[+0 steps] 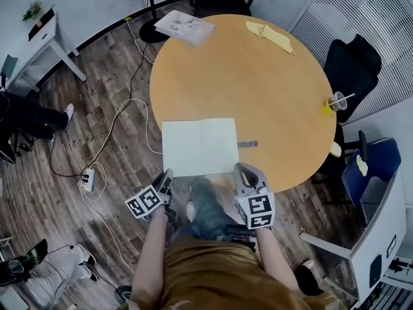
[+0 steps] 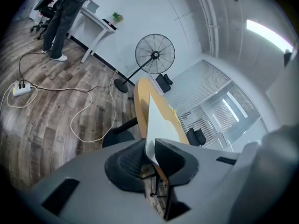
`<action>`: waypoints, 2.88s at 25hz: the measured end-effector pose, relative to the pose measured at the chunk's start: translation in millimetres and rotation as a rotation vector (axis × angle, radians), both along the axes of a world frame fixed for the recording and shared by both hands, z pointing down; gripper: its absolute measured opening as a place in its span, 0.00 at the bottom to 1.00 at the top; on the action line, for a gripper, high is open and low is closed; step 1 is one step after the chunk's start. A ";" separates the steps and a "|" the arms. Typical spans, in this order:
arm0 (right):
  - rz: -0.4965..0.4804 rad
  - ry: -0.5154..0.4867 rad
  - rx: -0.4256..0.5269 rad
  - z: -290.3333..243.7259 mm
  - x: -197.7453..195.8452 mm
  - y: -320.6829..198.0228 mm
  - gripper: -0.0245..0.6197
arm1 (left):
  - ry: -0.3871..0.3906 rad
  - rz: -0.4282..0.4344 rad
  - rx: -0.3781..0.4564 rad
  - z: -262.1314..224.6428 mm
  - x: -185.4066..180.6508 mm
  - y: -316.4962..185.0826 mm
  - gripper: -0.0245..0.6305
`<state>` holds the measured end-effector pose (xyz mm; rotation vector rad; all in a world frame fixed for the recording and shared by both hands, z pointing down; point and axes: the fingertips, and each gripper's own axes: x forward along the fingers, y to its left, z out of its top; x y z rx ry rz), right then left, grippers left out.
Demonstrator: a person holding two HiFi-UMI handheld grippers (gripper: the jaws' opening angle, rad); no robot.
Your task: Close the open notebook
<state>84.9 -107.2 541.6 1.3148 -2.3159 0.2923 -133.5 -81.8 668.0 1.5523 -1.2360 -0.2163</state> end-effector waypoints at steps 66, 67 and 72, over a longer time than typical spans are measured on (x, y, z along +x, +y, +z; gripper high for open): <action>0.045 -0.024 0.101 -44.7 0.6 23.7 0.06 | -0.280 0.278 0.294 -96.3 41.8 -23.7 0.10; 0.043 -0.024 0.100 -44.4 0.0 23.7 0.06 | -0.285 0.285 0.296 -96.8 42.8 -23.4 0.10; 0.035 -0.031 0.096 -45.5 -1.1 21.7 0.06 | -0.355 0.370 0.336 -104.7 58.8 -23.5 0.11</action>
